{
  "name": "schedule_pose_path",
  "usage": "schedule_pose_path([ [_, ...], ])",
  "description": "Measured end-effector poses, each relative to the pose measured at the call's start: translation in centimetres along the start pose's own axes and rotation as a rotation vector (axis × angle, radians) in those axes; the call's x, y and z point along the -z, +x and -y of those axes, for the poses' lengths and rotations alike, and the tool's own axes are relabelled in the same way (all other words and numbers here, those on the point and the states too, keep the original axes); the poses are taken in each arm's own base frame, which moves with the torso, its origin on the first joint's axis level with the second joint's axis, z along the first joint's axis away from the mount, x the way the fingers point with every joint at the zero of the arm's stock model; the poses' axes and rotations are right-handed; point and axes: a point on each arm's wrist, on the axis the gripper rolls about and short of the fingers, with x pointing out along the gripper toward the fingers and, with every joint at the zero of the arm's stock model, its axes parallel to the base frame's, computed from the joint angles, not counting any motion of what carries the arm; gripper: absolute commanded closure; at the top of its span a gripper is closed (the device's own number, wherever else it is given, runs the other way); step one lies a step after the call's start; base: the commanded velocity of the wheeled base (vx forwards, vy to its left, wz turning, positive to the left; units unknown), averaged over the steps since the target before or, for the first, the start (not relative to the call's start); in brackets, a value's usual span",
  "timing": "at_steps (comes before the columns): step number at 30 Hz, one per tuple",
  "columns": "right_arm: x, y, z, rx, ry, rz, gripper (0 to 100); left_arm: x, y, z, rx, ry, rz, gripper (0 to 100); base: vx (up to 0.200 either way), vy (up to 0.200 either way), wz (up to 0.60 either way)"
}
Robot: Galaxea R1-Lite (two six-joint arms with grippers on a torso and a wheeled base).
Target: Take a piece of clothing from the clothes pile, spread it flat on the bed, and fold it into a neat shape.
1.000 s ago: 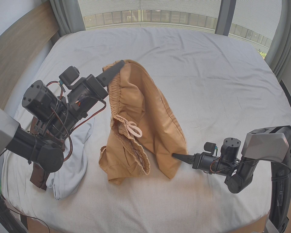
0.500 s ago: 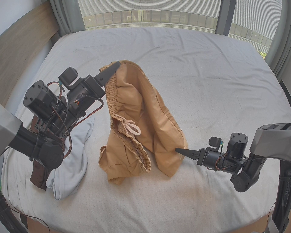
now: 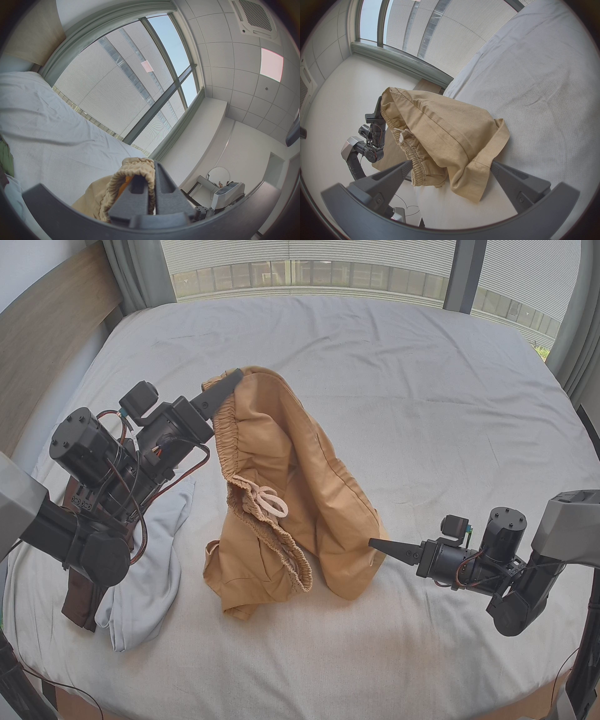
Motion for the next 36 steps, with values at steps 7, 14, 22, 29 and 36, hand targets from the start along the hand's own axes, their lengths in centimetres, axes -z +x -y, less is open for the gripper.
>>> schedule_pose_path([
  [7, 0.1, 0.2, 0.4, 0.005, 0.004, -0.002, 0, -0.1, -0.1, -0.2, -0.004, 0.003, 0.003, 100, 0.0, 0.0, 0.0],
  [14, 0.0, 1.1, 1.1, 0.0, 0.002, 0.005, 0, -0.6, -0.5, -1.2, -0.032, 0.019, 0.011, 100, 0.0, 0.0, 0.0],
  [22, 0.5, 2.7, 2.2, -0.011, 0.019, -0.001, 0, -0.8, -0.7, -2.6, -0.06, 0.032, 0.016, 100, 0.0, 0.0, 0.0],
  [29, 0.5, 2.8, 2.4, -0.008, 0.019, 0.005, 0, -1.1, -1.0, -3.6, -0.084, 0.042, 0.021, 100, 0.0, 0.0, 0.0],
  [36, 0.0, 2.5, 2.2, -0.005, 0.012, 0.021, 100, -1.1, -1.2, -4.7, -0.108, 0.05, 0.023, 100, 0.0, 0.0, 0.0],
])
